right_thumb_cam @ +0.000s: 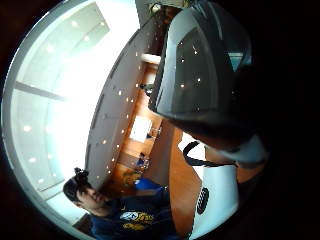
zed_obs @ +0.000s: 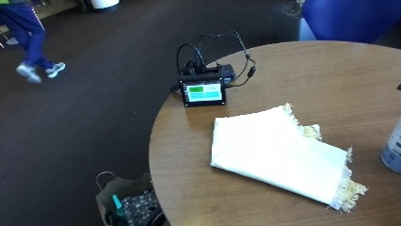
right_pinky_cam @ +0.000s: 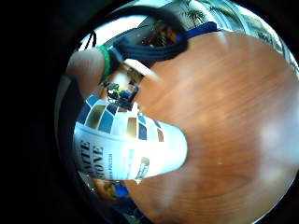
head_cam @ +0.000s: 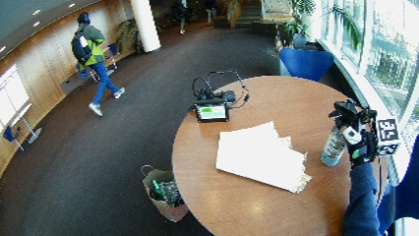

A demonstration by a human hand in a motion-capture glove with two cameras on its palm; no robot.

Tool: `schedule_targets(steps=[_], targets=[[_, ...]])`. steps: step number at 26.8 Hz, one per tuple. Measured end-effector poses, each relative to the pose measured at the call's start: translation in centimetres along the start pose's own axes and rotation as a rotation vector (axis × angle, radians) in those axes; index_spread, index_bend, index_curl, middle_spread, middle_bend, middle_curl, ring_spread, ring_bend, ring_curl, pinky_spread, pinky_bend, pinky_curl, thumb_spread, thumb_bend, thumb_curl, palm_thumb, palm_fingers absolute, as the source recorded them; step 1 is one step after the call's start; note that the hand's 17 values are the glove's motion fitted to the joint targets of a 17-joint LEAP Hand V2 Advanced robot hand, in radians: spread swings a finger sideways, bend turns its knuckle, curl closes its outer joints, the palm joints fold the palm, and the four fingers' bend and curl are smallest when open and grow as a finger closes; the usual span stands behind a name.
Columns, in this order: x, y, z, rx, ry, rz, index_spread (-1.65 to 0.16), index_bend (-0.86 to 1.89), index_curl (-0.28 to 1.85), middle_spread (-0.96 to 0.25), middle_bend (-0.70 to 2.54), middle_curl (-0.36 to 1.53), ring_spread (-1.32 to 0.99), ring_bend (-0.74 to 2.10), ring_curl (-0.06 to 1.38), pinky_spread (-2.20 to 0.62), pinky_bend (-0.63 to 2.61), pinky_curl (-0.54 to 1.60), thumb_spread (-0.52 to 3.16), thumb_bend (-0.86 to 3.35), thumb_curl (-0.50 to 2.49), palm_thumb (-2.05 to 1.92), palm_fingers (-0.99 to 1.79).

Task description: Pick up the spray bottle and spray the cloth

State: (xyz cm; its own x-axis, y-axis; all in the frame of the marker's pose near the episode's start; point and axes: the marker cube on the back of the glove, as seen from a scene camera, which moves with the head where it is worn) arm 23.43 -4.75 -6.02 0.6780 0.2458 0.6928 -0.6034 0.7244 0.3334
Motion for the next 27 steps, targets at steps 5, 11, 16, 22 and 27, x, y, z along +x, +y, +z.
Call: schedule_targets(steps=[5,11,16,22,27], targets=[[0.8,-0.3,-0.1,0.027,-0.025,-0.004,-0.38,0.1,0.07,-0.17,0.52,0.42,-0.23,0.63,0.38,-0.11,0.56,0.38,0.93,0.08,0.48,0.9,1.0],[0.1,-0.3,0.7,0.051,-0.025,-0.054,-0.35,0.11,0.12,-0.17,0.52,0.45,-0.21,0.67,0.42,-0.2,0.51,0.41,0.84,0.05,0.52,0.95,1.03],[-0.4,-0.2,1.4,0.032,-0.076,-0.08,-0.37,0.02,0.12,-0.17,0.64,0.48,-0.24,0.59,0.41,-0.18,0.46,0.4,0.79,0.05,0.56,1.01,1.06],[-0.7,-0.1,1.1,0.123,-0.062,-0.059,-0.35,0.02,0.1,-0.15,0.65,0.49,-0.25,0.61,0.42,-0.26,0.51,0.4,0.72,0.0,0.59,1.01,1.17],[-0.3,0.4,0.0,0.252,0.025,-0.042,-0.33,0.07,0.12,-0.14,0.65,0.49,-0.25,0.63,0.43,-0.29,0.52,0.4,0.67,-0.02,0.62,1.01,1.21]])
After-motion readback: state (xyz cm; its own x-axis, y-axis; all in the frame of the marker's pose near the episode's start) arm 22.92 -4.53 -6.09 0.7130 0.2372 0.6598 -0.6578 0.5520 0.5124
